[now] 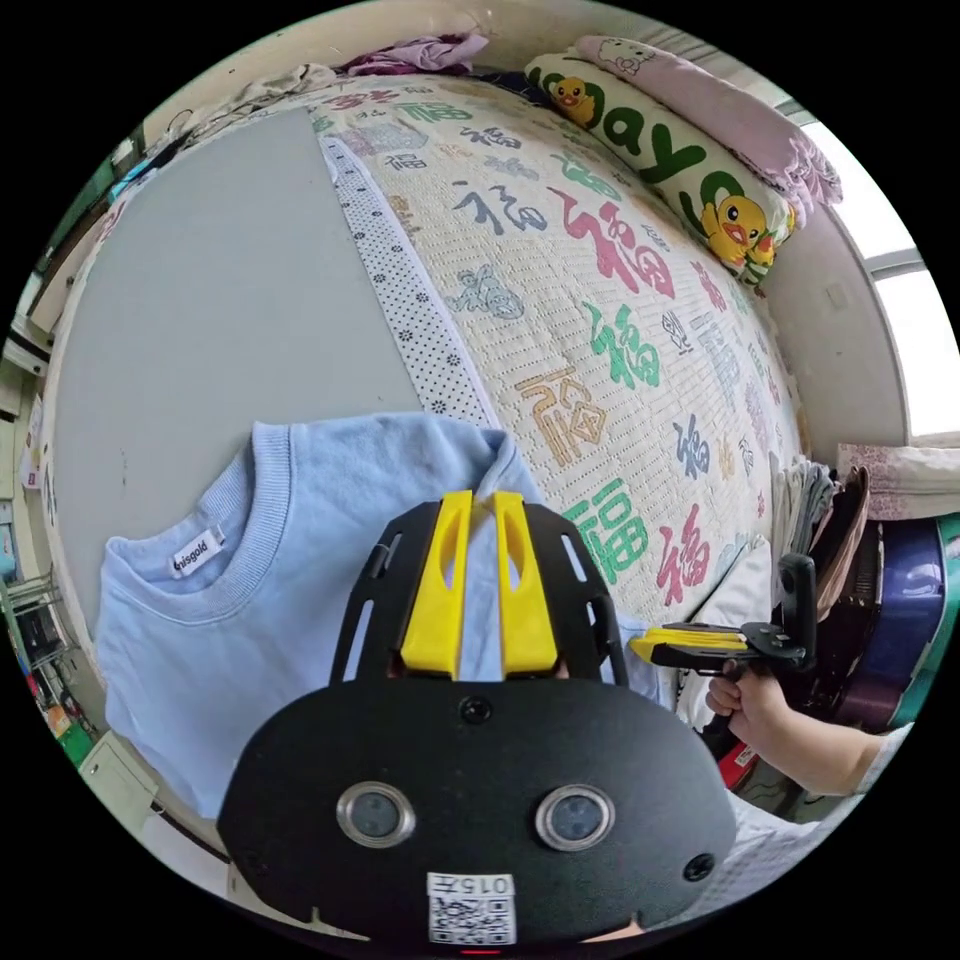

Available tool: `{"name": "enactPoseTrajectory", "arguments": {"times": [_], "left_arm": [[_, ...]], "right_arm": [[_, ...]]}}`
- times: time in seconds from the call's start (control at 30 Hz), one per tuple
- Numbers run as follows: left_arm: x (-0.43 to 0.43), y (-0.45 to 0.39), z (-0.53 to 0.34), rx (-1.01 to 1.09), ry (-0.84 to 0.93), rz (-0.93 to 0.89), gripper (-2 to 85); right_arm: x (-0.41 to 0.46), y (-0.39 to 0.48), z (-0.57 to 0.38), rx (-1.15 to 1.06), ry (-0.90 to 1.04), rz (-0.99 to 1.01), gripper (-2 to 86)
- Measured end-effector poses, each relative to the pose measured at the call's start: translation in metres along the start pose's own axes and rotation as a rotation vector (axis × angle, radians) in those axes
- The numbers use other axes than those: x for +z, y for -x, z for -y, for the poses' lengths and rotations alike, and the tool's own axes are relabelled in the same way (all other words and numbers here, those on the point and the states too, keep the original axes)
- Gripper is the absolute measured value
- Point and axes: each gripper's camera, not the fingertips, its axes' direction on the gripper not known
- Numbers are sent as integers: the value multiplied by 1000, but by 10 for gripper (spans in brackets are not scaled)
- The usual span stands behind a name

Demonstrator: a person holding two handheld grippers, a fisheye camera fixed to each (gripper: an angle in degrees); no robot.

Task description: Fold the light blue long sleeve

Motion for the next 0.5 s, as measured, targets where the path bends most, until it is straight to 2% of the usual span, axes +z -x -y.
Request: {"name": "enactPoseTrajectory", "arguments": {"times": [0.1, 0.2, 0.4, 0.5], "left_arm": [[-14, 35, -30, -54, -34, -45, 86], [-43, 80, -90, -63, -90, -55, 84], [-96, 193, -269, -277, -65, 10, 88], [-97, 232, -355, -399, -17, 5, 95]], "right_arm": [[13, -45, -23, 68, -8, 54, 3], [24, -62, -57, 14, 12, -39, 0], [83, -46, -160, -291, 117, -107, 5], [169, -21, -212, -503, 283, -58, 7]]}}
